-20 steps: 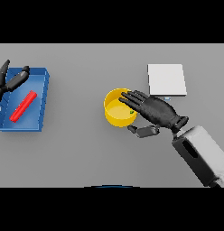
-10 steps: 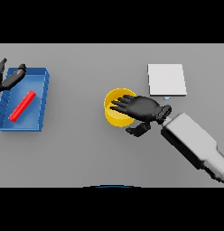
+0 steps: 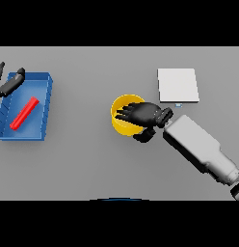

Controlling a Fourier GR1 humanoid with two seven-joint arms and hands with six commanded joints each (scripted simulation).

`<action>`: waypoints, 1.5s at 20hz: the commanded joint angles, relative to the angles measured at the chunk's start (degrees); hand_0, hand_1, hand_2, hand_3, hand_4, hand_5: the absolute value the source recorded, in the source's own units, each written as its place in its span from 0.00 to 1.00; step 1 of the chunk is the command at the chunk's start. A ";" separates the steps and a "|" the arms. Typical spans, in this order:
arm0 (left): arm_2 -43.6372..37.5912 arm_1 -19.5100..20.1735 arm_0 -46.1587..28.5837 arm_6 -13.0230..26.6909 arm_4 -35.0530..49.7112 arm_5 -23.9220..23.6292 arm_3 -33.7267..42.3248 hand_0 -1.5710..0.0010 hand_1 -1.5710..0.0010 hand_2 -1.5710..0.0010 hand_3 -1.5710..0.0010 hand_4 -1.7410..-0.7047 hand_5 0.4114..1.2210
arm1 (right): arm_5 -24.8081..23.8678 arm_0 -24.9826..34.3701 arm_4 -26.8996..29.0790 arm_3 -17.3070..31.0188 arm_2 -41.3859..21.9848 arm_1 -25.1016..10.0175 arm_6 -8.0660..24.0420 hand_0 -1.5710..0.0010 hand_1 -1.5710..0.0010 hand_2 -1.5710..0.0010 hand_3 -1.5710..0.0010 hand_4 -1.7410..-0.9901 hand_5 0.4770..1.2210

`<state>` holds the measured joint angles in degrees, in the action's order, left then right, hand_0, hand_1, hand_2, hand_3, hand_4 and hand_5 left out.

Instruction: Pick up the red beaker and tilt it to pour out 1 green nut into yellow bowl. Pick up the yellow bowl and place it on the metallic measuring scale.

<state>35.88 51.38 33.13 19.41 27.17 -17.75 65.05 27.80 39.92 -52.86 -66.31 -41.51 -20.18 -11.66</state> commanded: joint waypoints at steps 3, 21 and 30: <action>0.28 0.28 -0.86 -0.02 -0.14 -0.68 1.17 1.00 1.00 1.00 1.00 0.99 0.34 | 1.51 0.07 0.98 0.24 0.83 0.53 1.31 1.00 0.99 0.99 0.97 0.54 0.45; 0.02 0.95 -0.30 0.48 0.18 0.33 0.96 1.00 1.00 1.00 1.00 0.99 0.35 | -0.58 0.70 2.68 -0.56 1.33 -1.50 -1.39 0.02 0.02 0.16 0.16 0.02 0.99; 0.64 0.67 0.66 1.28 -0.52 0.99 0.36 1.00 1.00 1.00 1.00 0.99 0.34 | 3.40 0.89 5.89 -9.49 8.20 -6.60 3.59 0.00 0.00 0.07 0.25 0.00 1.00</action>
<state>36.50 52.06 33.81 20.68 26.65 -16.78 65.41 31.21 40.82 -46.99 -75.79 -33.31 -26.80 -7.96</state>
